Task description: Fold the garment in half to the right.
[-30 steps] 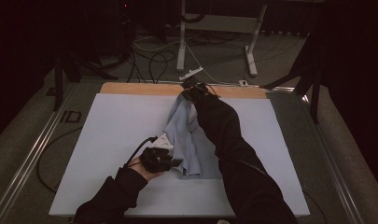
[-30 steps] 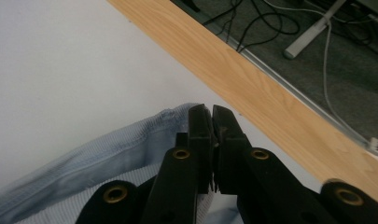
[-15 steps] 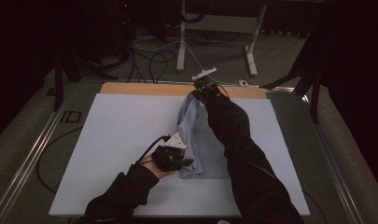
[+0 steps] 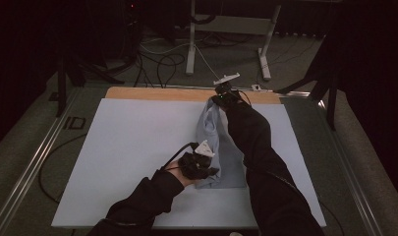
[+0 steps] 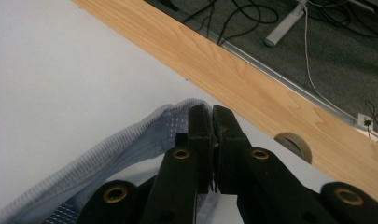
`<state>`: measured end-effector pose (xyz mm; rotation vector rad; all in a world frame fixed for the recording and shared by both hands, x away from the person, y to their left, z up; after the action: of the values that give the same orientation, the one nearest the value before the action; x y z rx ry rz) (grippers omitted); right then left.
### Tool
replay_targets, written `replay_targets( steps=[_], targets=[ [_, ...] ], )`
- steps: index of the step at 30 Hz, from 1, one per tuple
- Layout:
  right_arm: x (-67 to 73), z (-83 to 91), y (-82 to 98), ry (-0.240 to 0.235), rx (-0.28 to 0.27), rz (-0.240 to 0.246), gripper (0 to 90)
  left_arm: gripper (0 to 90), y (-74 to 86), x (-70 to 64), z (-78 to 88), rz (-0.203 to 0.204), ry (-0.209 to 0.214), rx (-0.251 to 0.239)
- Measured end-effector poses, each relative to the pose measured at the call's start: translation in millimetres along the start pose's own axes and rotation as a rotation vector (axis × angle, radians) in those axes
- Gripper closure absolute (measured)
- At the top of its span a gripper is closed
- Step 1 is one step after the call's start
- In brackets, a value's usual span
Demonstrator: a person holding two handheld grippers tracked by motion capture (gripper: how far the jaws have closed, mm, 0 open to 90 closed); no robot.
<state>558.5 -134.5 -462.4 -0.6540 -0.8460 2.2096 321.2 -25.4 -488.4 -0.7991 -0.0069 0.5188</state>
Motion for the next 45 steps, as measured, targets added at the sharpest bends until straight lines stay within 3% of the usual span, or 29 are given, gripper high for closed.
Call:
replay_targets(
  steps=[7,21,28,39,41,45],
  targets=[
    [-6.0,-4.8,9.8,-0.004,0.009,-0.009,87.8,86.8,-3.8,-3.8,-16.0,-0.014,-0.003,0.032],
    [-14.0,-19.1,32.0,-0.017,0.036,-0.044,87.7,86.8,-6.0,-6.6,-49.1,0.003,0.002,0.072],
    [-17.1,-24.0,44.4,-0.022,0.052,-0.048,87.7,86.8,-6.1,-8.0,-59.5,-0.011,-0.008,0.089],
    [-22.7,-28.1,57.7,-0.035,0.054,-0.073,87.2,86.6,-6.7,-7.1,-73.3,0.013,-0.011,0.107],
    [-23.3,-27.9,58.0,-0.038,0.047,-0.079,87.0,86.5,-7.0,-6.8,-75.3,0.033,-0.006,0.104],
    [-23.7,-27.1,56.9,-0.031,0.038,-0.069,87.1,86.5,-8.4,-7.1,-77.5,0.025,-0.014,0.106]
  ],
)
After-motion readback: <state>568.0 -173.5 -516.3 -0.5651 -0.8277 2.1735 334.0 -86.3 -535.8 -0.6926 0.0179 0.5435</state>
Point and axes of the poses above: each handheld gripper's, and its own axes: z roughly backward along the jaws, y roughly out of its underside, x roughly to its left, the point moved 4 cm from there along -z, roughly forward along the jaws, and after that the axes turned 6 degrees about z, right-handed, at the moved point
